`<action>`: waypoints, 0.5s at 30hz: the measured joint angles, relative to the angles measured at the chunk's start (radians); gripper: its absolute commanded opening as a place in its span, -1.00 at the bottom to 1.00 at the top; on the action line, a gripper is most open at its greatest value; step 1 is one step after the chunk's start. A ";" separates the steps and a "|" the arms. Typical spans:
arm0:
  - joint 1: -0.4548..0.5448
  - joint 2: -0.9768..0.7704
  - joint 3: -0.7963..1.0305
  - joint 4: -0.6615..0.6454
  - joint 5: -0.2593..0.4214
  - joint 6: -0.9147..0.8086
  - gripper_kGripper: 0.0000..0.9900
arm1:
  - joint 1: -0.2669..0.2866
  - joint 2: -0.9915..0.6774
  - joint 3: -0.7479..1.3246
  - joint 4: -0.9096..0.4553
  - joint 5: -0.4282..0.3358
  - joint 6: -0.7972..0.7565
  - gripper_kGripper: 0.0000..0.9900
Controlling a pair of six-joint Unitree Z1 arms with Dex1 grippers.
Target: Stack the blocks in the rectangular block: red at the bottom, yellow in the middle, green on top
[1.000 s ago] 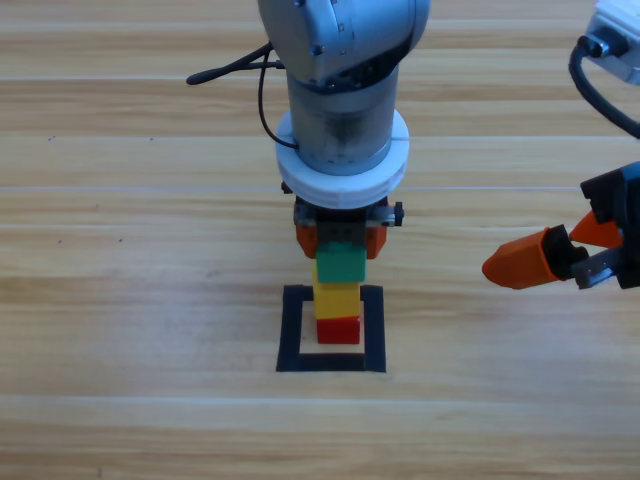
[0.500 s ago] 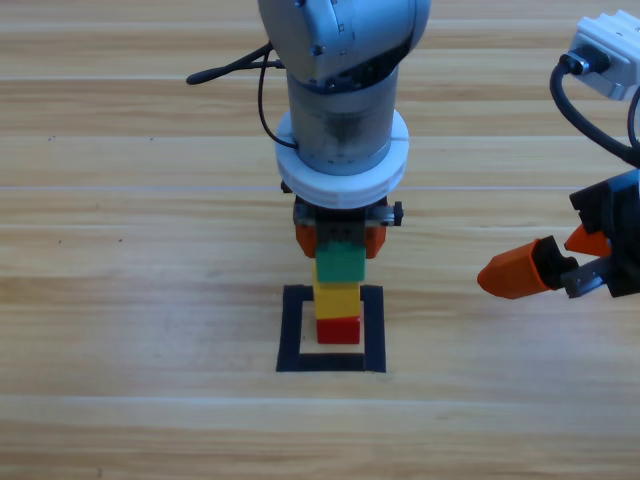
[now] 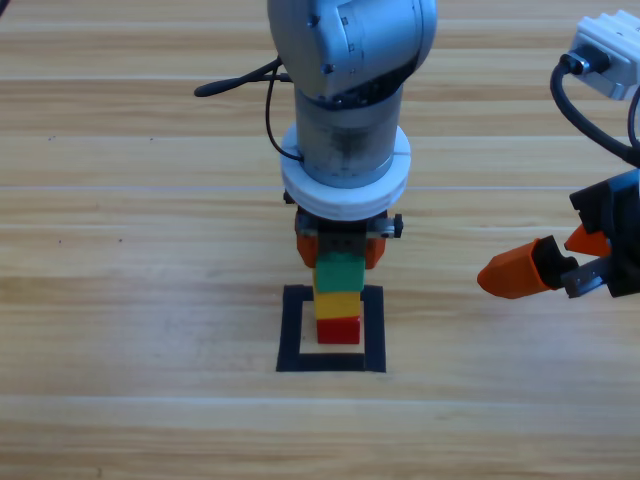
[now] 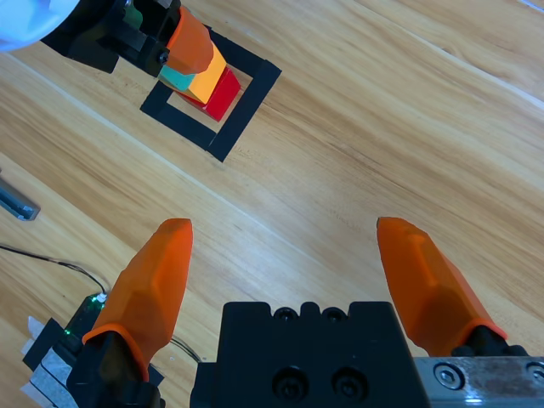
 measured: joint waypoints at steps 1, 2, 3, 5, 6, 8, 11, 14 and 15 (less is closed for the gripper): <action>0.000 0.000 0.000 0.000 0.000 0.002 -1.00 | 0.000 0.000 0.000 0.000 0.000 0.000 0.93; 0.000 0.000 0.000 0.000 0.000 0.003 -1.00 | 0.000 0.000 0.000 0.000 0.000 0.000 0.93; 0.000 0.000 0.000 0.000 0.000 0.006 -1.00 | 0.000 0.000 0.000 0.000 0.000 0.000 0.93; 0.000 0.000 0.000 0.000 0.000 0.009 -1.00 | 0.000 0.000 0.000 0.000 0.000 0.001 0.93; 0.000 0.000 0.000 0.000 0.000 0.010 -1.00 | 0.000 0.000 0.000 0.000 0.000 0.001 0.93; 0.000 0.000 0.000 0.000 0.000 0.012 -1.00 | 0.000 0.000 0.000 0.000 0.000 0.001 0.93; 0.000 0.000 0.000 0.000 0.000 0.013 -1.00 | 0.000 0.000 0.000 0.000 0.000 0.001 0.93; 0.000 0.000 0.000 0.000 0.000 0.013 -1.00 | 0.000 0.000 0.000 0.000 0.000 0.001 0.93; 0.000 0.000 0.000 0.000 0.000 0.013 -1.00 | 0.000 0.000 0.000 0.000 0.000 0.001 0.93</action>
